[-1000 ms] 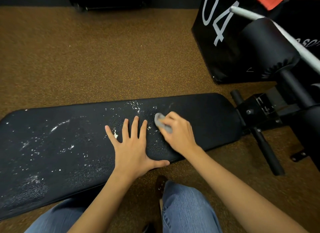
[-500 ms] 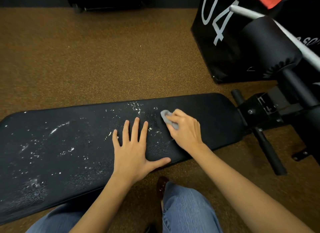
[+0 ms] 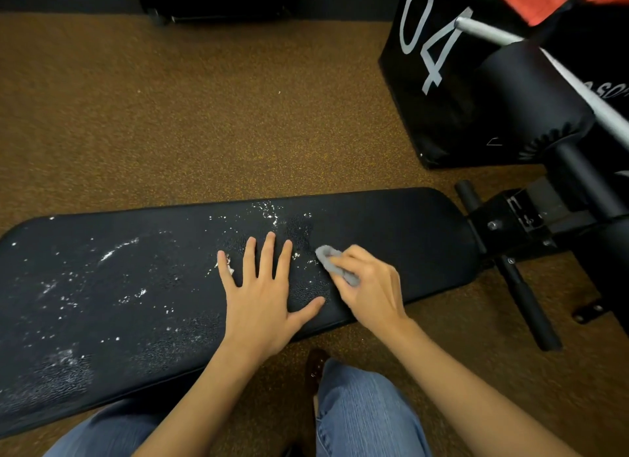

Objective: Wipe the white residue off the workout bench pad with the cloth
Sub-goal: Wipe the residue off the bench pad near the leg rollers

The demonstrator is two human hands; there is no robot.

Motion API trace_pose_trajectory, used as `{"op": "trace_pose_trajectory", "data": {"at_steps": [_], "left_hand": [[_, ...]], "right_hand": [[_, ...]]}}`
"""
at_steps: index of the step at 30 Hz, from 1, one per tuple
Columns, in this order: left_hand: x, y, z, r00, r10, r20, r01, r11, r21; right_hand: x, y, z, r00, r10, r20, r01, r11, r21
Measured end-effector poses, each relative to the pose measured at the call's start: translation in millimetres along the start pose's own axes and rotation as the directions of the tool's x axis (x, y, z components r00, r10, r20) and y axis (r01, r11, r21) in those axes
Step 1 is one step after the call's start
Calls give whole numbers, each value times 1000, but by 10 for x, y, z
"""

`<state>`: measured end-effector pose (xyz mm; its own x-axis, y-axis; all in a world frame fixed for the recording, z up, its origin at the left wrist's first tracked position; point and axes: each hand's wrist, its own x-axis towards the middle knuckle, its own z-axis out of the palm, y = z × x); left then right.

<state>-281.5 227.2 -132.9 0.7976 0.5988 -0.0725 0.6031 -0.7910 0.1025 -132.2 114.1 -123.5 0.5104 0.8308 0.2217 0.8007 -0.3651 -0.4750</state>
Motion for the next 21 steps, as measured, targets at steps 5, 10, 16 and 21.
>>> {"op": "trace_pose_trajectory", "data": {"at_steps": [5,10,16,21], "left_hand": [[4,-2,0,1000,-7,11,7,1000,-19],[15,-11,1,999,-13,34,14,999,-40],[15,-32,5,1000,-4,26,5,999,-51],[18,-71,6,1000,11,22,-10,999,-53]], "right_hand": [[425,263,-29,994,24,-108,-38,990,-136],[828,290,66,962,212,-171,-237,960,-146],[297,135,15,1000,-17,-1,17,996,-90],[859,367,4,988,92,-122,-114,977,-182]]}}
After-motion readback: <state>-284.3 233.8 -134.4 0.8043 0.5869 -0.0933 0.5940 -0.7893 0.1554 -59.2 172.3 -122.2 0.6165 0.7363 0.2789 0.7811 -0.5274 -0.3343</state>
